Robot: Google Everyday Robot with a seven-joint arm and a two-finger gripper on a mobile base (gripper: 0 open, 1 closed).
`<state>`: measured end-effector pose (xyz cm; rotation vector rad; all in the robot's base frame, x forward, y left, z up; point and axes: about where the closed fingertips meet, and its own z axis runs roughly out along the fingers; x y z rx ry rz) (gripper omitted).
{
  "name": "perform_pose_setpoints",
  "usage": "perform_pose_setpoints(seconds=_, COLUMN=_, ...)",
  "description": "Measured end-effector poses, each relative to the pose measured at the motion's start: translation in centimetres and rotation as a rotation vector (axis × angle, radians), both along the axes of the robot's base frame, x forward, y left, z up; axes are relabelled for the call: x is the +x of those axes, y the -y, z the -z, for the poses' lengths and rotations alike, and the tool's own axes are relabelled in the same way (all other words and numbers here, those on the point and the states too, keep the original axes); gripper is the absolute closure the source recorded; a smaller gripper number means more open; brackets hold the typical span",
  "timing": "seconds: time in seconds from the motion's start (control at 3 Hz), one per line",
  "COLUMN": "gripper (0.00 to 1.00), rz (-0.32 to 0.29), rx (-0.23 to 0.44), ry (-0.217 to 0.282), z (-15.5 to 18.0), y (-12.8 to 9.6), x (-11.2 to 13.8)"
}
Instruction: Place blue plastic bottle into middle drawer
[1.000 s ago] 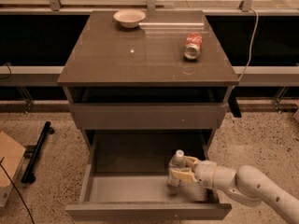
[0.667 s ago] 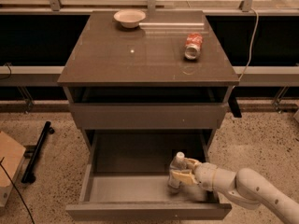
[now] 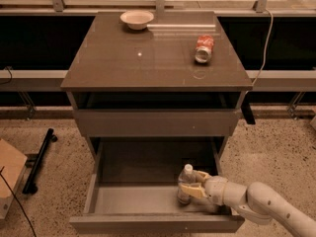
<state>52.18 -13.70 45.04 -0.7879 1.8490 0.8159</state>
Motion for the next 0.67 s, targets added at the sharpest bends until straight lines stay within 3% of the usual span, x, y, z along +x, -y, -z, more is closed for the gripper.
perform_pose_setpoints(seconds=0.33, gripper=0.07, rz=0.0, rx=0.0, ry=0.0, z=-0.05, y=-0.02, x=0.0)
perform_pose_setpoints(seconds=0.67, gripper=0.0, rz=-0.002, rx=0.001, ry=0.0, z=-0.04, y=-0.15, x=0.0)
